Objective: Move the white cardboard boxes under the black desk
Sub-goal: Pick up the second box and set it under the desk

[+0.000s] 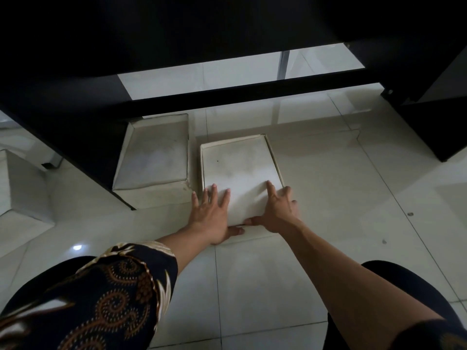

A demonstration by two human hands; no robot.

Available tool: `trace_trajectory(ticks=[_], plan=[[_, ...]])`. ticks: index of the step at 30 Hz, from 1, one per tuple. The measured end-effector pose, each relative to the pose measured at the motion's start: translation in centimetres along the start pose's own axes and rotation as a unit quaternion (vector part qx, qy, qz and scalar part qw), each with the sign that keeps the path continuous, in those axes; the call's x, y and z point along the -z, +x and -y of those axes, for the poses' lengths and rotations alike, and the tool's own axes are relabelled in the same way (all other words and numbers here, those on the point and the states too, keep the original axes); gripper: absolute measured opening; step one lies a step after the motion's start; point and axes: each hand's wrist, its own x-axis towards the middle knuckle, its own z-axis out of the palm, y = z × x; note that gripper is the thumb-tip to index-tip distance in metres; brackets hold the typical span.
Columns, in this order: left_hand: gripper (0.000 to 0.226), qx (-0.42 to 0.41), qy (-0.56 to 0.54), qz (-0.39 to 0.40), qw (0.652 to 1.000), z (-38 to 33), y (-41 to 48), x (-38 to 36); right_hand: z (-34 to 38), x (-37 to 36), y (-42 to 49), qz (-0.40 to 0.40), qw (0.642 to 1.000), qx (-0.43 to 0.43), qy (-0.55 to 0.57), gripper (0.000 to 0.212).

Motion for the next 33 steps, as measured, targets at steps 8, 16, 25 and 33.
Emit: trace_trajectory(ticks=[8,16,25,33], plan=[[0.153,0.159,-0.019,0.009,0.987,3.5,2.8,2.5,4.2,0.0,3.1,-0.011,0.998,-0.026,0.063,0.117],[0.119,0.189,0.058,-0.004,0.98,6.7,5.1,2.2,7.0,0.9,7.1,-0.017,0.995,-0.022,0.092,0.11],[0.044,0.156,0.015,-0.119,0.98,7.8,5.5,3.9,8.9,2.0,10.4,-0.009,0.994,-0.032,0.1,0.117],[0.032,0.137,0.036,-0.123,0.982,8.0,6.2,3.6,8.8,1.3,11.5,-0.021,0.997,-0.028,0.072,0.124]])
